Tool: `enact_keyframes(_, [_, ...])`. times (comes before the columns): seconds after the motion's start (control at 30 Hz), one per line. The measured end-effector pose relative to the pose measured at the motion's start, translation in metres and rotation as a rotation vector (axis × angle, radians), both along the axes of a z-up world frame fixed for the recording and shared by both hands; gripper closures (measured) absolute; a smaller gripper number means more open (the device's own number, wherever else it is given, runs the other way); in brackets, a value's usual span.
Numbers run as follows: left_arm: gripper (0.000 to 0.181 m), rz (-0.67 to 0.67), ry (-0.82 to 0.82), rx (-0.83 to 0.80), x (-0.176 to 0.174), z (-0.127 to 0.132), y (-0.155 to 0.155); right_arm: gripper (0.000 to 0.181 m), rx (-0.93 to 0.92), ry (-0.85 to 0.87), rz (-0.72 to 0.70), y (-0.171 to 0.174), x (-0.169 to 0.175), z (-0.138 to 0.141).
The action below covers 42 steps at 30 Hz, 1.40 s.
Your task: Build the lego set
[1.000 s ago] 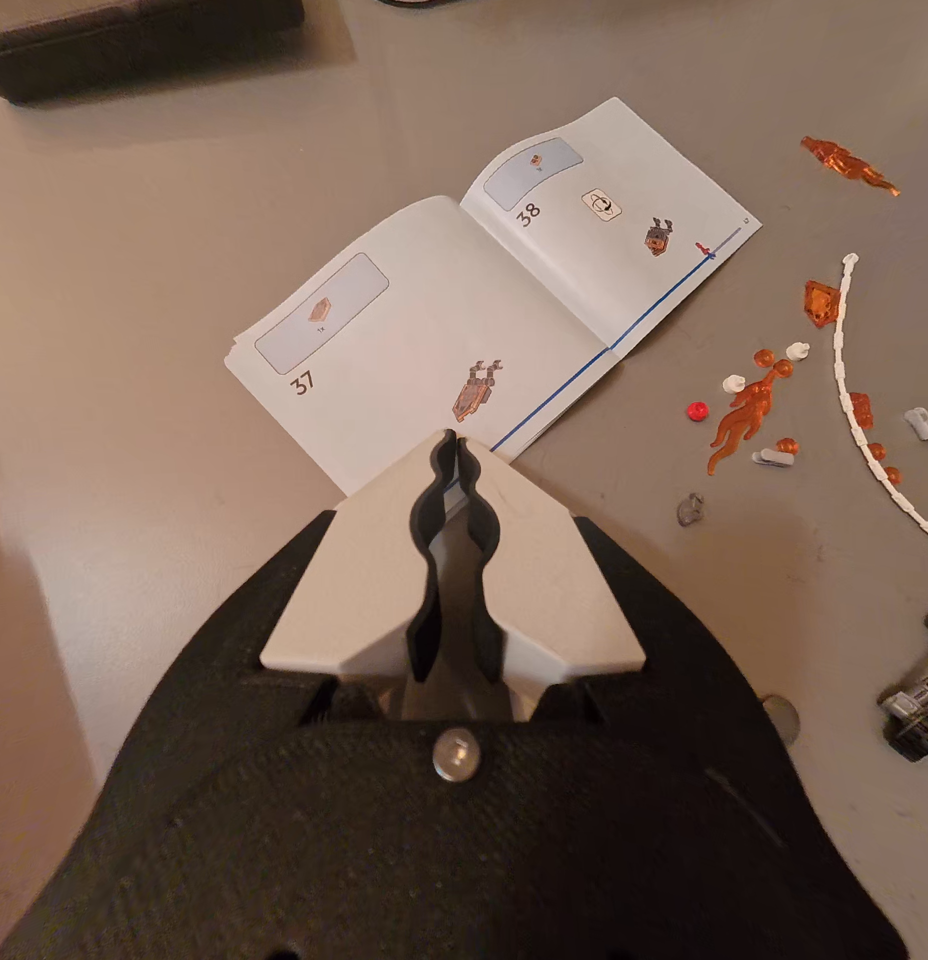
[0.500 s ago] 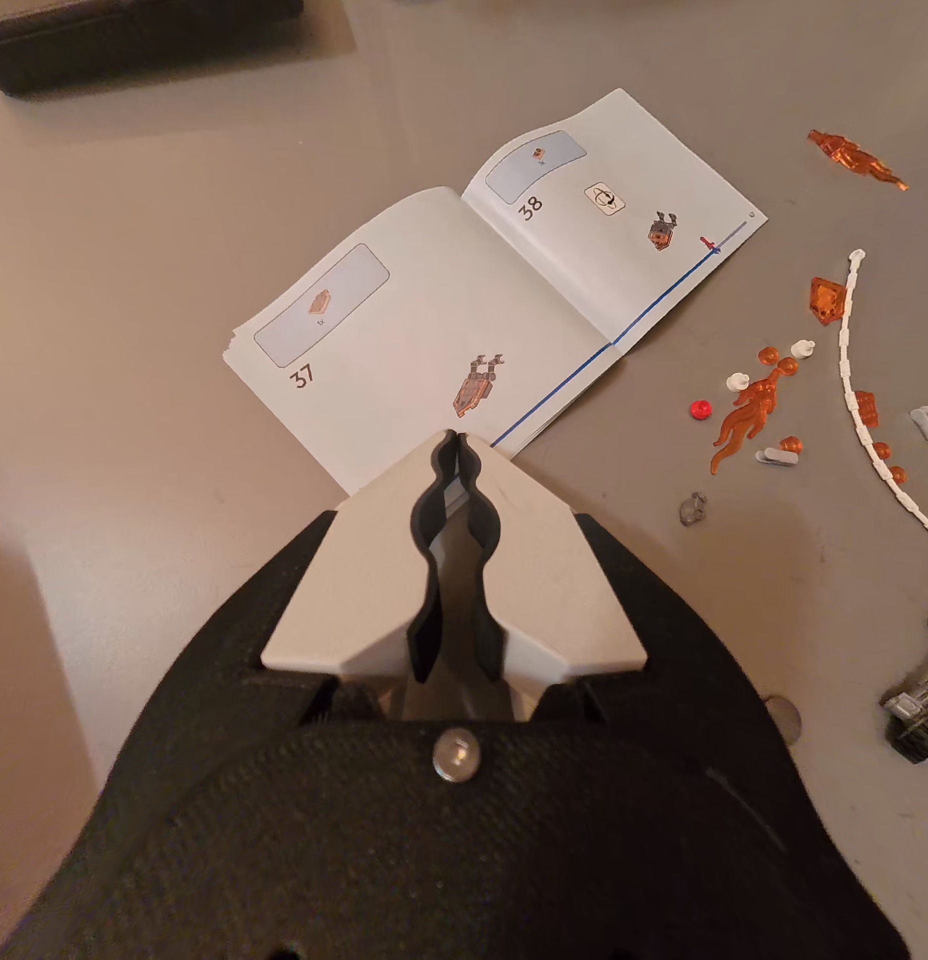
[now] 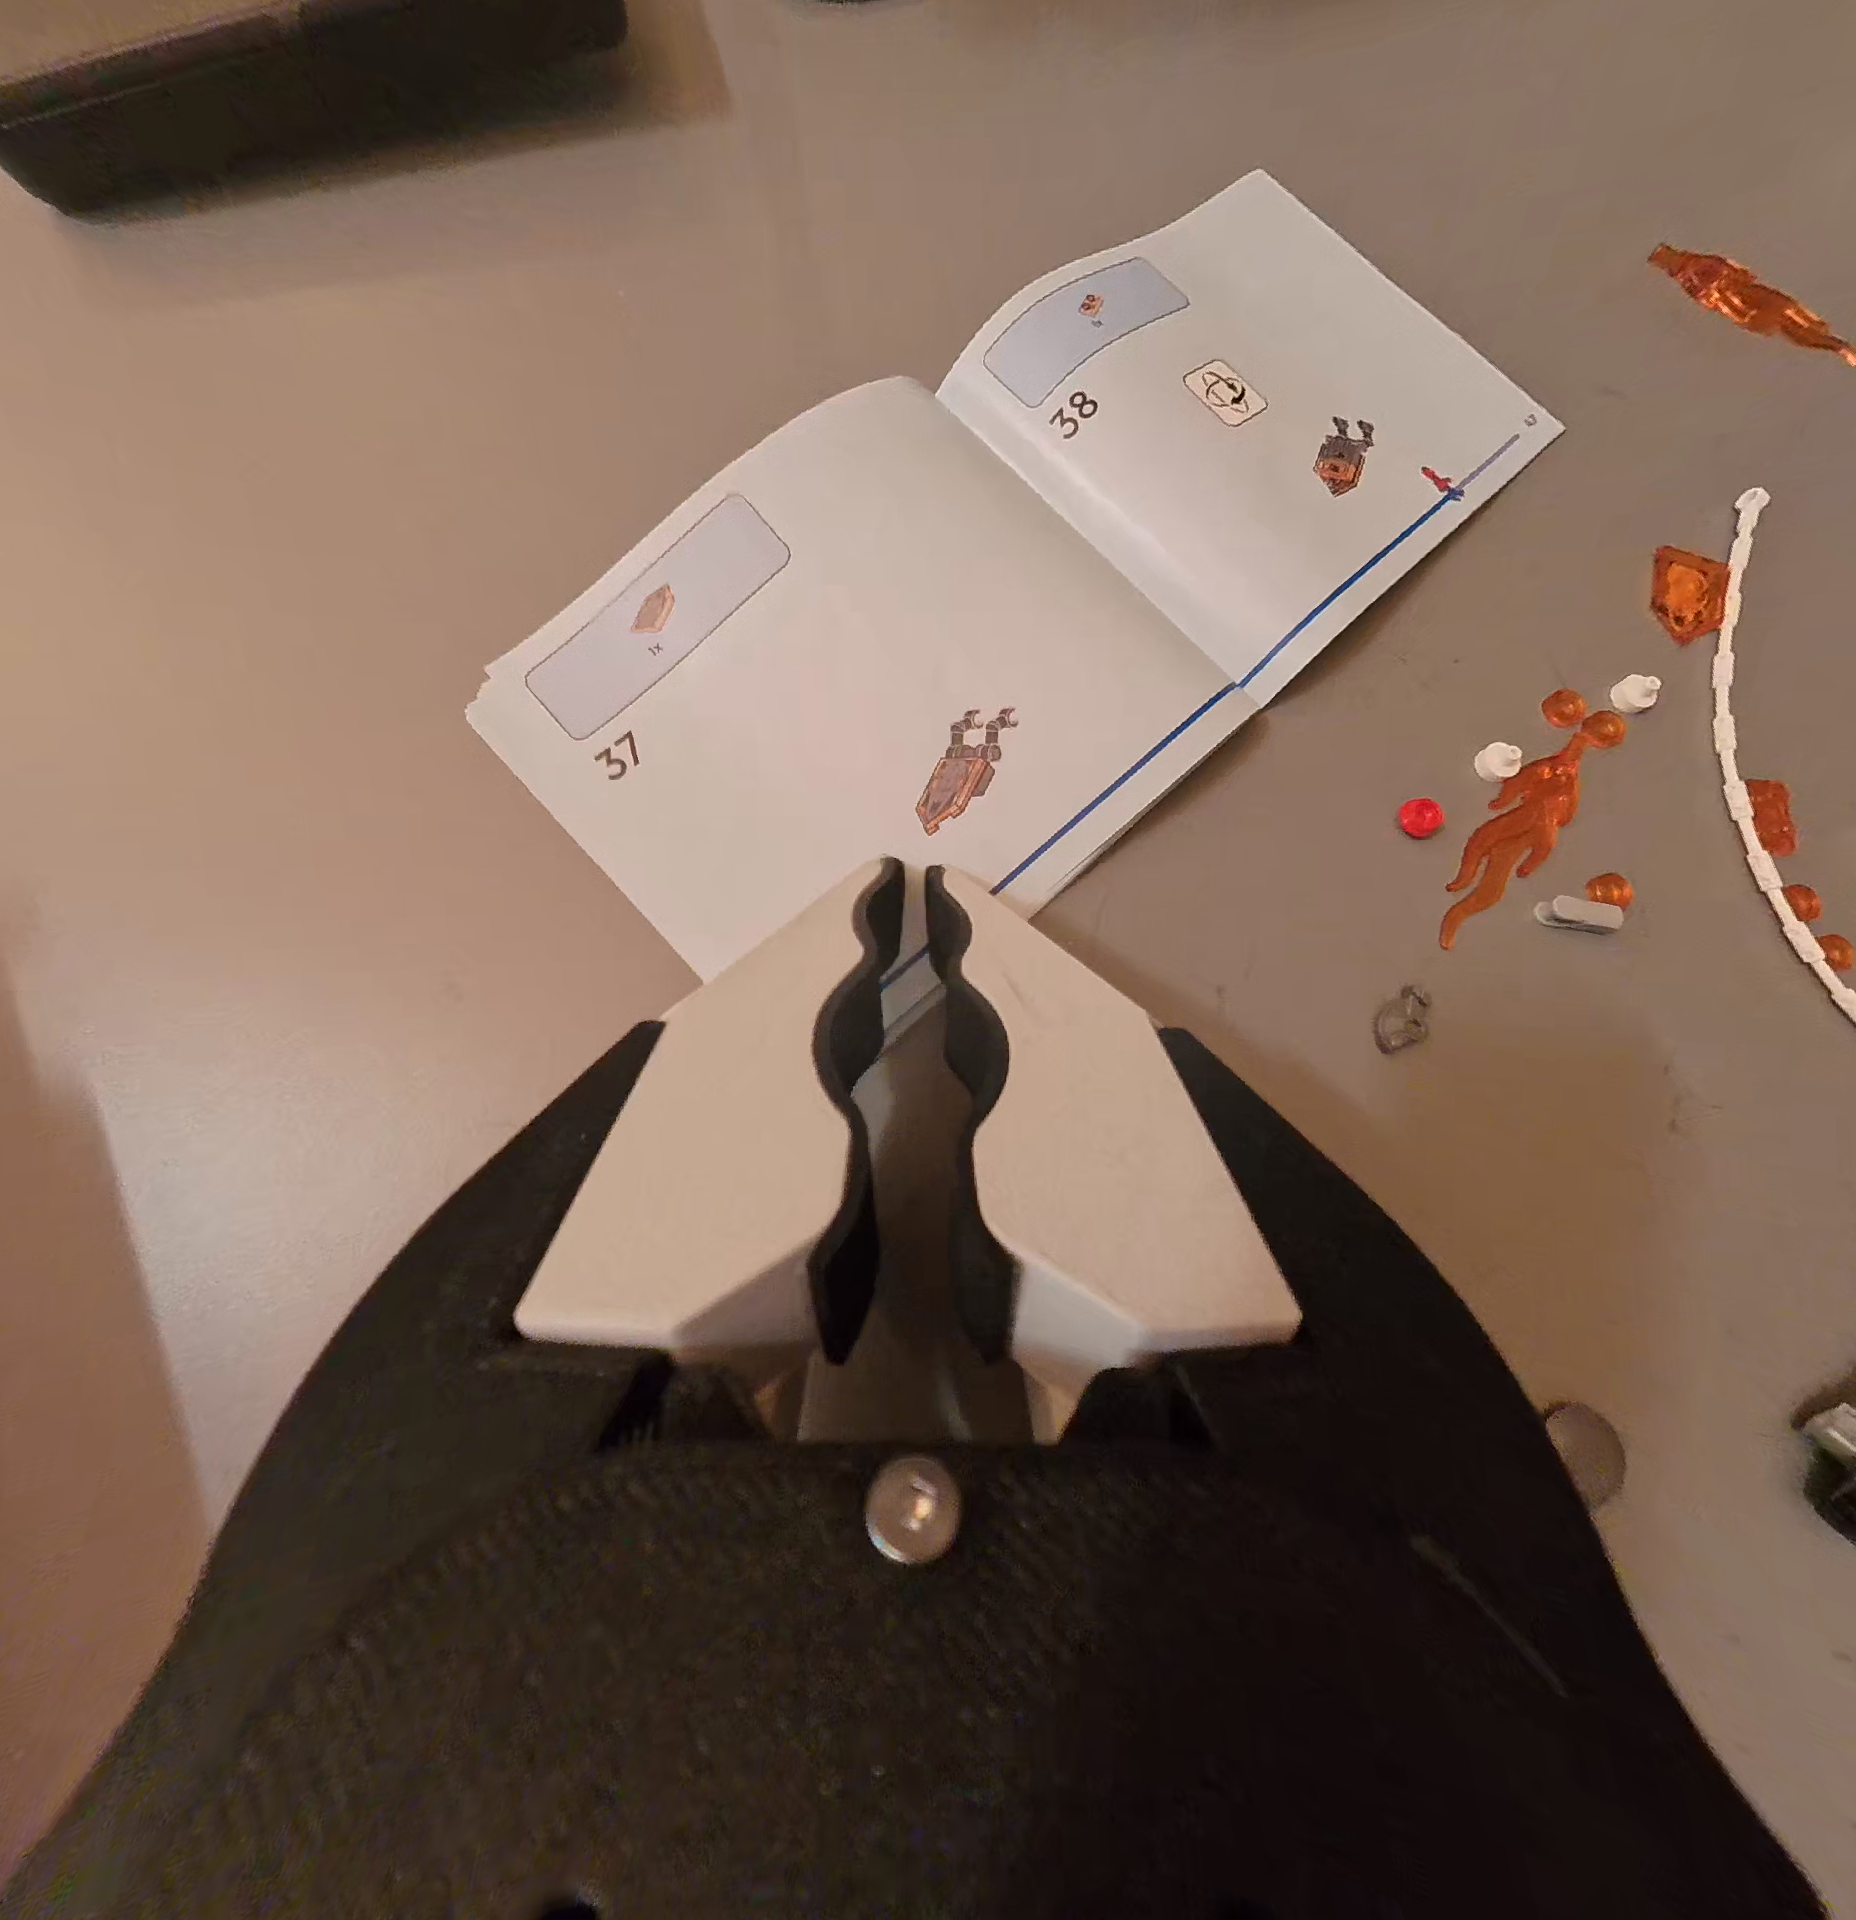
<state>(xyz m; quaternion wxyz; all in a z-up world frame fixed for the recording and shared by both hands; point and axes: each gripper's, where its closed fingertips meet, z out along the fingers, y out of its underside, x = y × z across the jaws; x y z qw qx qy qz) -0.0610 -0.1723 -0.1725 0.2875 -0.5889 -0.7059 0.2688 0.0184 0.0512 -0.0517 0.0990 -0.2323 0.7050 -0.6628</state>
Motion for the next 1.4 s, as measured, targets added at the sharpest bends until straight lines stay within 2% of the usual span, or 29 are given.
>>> enact_keyframes(0.1, [0.174, 0.008, 0.005, -0.022, 0.001, 0.001, -0.001, 0.145, 0.136, 0.096, 0.065, 0.006, 0.019, -0.020])
enact_keyframes(0.27, [0.172, 0.021, 0.029, -0.011, 0.001, 0.005, -0.003, 0.141, 0.437, 0.263, 0.051, 0.008, 0.025, -0.075])
enact_keyframes(0.33, [0.172, 0.030, 0.047, 0.005, 0.001, 0.007, -0.004, 0.141, 0.531, 0.272, 0.064, 0.013, 0.027, -0.093])
enact_keyframes(0.43, [0.172, 0.036, 0.063, 0.026, 0.002, 0.009, -0.005, 0.139, 0.588, 0.238, 0.066, 0.018, 0.027, -0.107])
enact_keyframes(0.63, [0.172, 0.038, 0.055, 0.027, 0.002, 0.008, -0.005, 0.140, 0.598, 0.196, 0.039, 0.024, 0.022, -0.117])
enact_keyframes(1.03, [0.172, 0.038, 0.057, 0.054, 0.002, 0.007, -0.005, 0.144, 0.608, 0.179, 0.048, 0.025, 0.023, -0.119])
enact_keyframes(1.23, [0.171, 0.034, 0.051, 0.025, 0.002, 0.007, -0.005, 0.159, 0.616, 0.166, 0.053, 0.024, 0.023, -0.118])
enact_keyframes(1.4, [0.170, 0.033, 0.057, 0.036, 0.002, 0.008, -0.004, 0.160, 0.616, 0.165, 0.051, 0.023, 0.023, -0.119])
